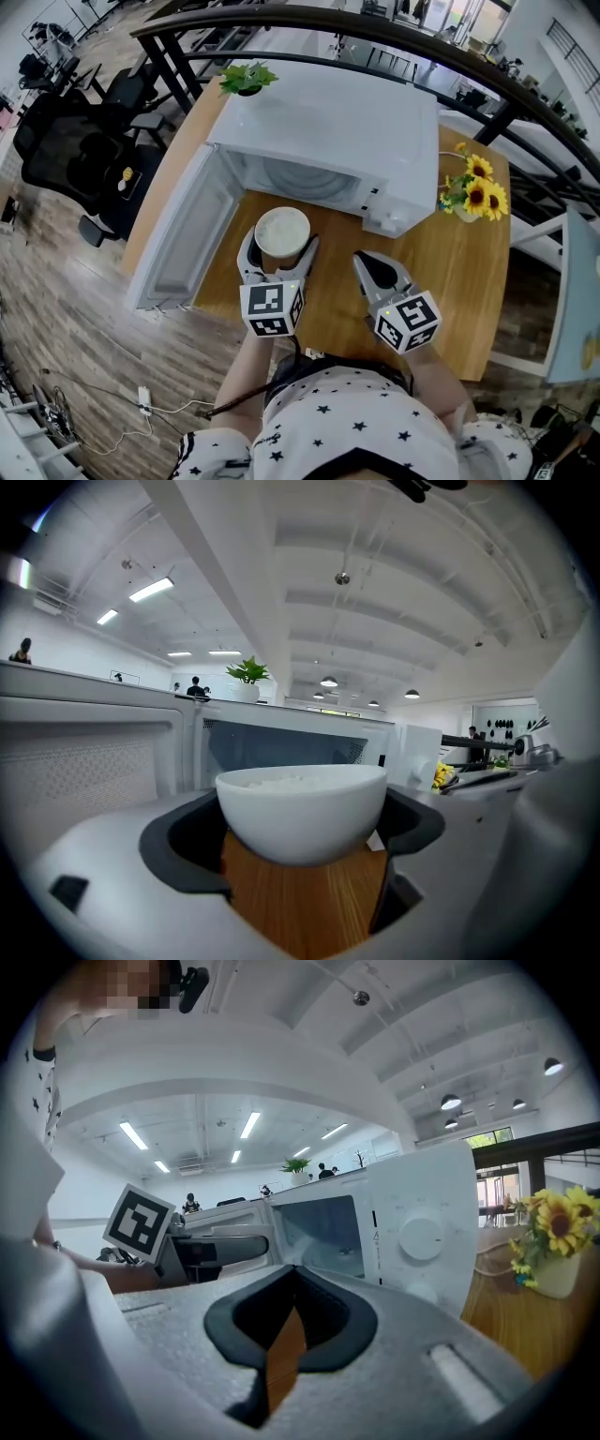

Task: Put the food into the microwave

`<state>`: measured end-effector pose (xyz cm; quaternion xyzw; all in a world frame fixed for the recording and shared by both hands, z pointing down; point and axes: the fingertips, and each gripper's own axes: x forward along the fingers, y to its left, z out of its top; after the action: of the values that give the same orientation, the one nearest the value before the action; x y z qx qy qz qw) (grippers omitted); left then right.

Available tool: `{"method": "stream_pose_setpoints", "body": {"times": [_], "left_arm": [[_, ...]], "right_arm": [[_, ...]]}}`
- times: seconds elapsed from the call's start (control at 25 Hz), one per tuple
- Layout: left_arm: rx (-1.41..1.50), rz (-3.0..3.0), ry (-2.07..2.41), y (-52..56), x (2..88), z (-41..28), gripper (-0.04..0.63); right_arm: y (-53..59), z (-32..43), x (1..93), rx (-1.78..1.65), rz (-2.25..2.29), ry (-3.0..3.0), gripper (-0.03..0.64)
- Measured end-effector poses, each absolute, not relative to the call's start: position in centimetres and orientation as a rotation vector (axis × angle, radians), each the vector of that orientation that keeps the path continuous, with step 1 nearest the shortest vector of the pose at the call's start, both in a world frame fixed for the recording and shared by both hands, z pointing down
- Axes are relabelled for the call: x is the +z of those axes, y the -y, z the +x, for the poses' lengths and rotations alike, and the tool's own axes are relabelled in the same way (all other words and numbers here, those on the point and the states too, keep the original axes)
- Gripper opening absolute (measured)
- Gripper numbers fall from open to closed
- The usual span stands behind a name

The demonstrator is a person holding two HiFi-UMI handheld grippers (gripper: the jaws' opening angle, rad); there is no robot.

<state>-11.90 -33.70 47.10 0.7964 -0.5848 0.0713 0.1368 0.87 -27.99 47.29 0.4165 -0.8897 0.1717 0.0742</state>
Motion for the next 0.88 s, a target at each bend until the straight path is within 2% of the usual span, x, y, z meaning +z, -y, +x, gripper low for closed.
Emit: {"method": "stream_pose_setpoints", "body": {"times": [0.88], "left_arm": [[0.315, 2.289, 1.684, 42.5, 52.1, -9.8, 0.476]], "right_arm": [[31.0, 1.4, 50.3, 0.592, 1.221, 2.631, 0.006]]}}
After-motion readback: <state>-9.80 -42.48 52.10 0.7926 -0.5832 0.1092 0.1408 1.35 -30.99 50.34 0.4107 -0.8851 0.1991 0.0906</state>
